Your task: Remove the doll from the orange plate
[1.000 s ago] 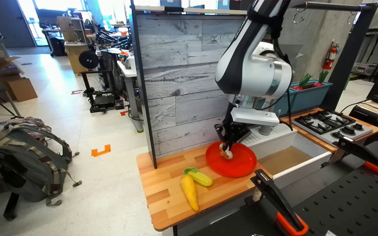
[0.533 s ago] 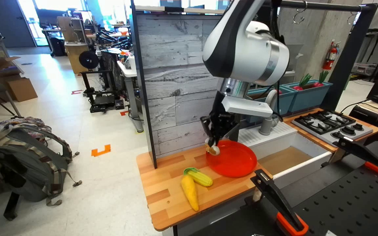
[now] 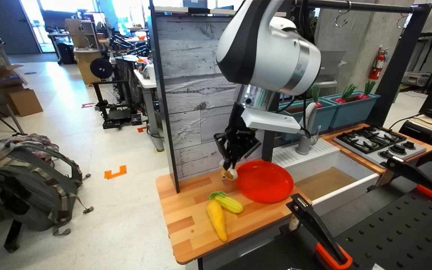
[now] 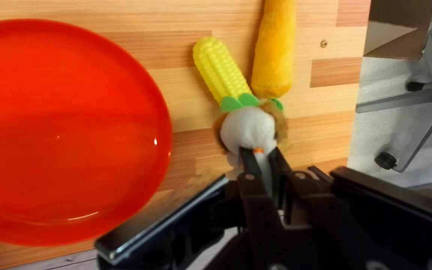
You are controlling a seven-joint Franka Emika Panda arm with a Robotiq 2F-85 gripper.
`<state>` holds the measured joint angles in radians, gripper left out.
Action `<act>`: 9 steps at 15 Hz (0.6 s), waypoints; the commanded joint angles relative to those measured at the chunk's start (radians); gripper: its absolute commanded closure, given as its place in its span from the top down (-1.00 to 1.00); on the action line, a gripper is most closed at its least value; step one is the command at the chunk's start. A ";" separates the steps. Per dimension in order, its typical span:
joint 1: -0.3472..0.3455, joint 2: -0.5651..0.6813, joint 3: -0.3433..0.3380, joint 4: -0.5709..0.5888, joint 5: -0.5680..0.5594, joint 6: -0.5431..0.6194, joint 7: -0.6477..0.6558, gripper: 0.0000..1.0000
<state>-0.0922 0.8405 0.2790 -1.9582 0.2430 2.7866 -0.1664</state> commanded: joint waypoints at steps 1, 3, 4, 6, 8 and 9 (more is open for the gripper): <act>0.001 0.024 0.005 0.035 -0.021 0.003 -0.014 -0.94; 0.003 0.041 0.001 0.057 -0.022 0.000 -0.015 -0.94; 0.005 0.051 -0.002 0.071 -0.023 -0.005 -0.012 -0.94; 0.010 0.072 -0.007 0.099 -0.024 -0.013 -0.006 -0.94; 0.012 0.093 -0.010 0.127 -0.025 -0.017 -0.001 -0.94; 0.014 0.104 -0.014 0.141 -0.027 -0.020 0.002 -0.94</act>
<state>-0.0904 0.9010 0.2778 -1.8813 0.2421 2.7854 -0.1743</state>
